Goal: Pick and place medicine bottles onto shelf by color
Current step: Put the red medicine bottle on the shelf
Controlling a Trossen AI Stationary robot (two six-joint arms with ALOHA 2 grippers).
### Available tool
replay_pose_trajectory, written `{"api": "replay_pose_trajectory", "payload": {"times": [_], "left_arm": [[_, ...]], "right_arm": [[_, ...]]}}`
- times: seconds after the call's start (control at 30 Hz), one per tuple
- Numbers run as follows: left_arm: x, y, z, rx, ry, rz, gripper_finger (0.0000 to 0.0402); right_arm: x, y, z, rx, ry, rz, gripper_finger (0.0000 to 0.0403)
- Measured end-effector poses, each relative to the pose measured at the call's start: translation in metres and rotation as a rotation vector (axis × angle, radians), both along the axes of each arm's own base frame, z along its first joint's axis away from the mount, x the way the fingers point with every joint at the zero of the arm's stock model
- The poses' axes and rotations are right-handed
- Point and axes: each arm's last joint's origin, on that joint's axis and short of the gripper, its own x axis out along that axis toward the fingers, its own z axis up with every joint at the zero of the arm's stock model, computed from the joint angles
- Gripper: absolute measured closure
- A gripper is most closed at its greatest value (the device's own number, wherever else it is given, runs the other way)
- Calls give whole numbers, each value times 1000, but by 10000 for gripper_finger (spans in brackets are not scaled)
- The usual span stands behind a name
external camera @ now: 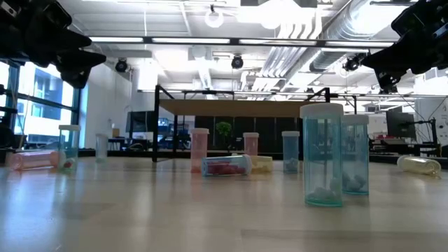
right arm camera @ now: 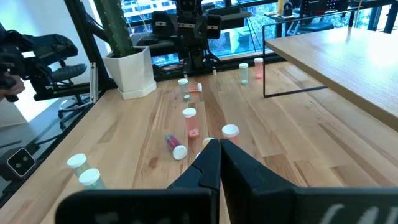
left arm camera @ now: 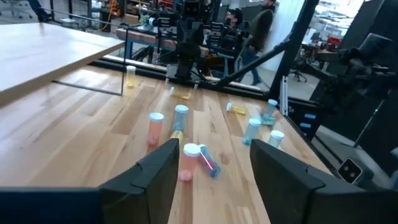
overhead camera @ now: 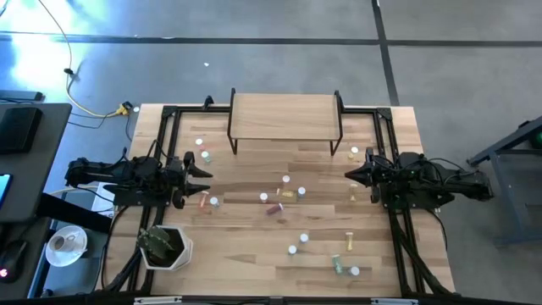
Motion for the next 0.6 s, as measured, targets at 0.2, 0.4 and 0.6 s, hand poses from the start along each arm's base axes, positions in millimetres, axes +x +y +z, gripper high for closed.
{"api": "replay_pose_trajectory", "payload": {"times": [0.2,0.4,0.6], "left_arm": [[0,0,9,-106,-99,5,213],[-3,0,38,-89,-404,2,211],[4,2,48,37,-472,90,211]], "right_arm": [[0,0,0,0,0,0,402],[0,0,0,0,0,0,402],[0,0,0,0,0,0,402]]}}
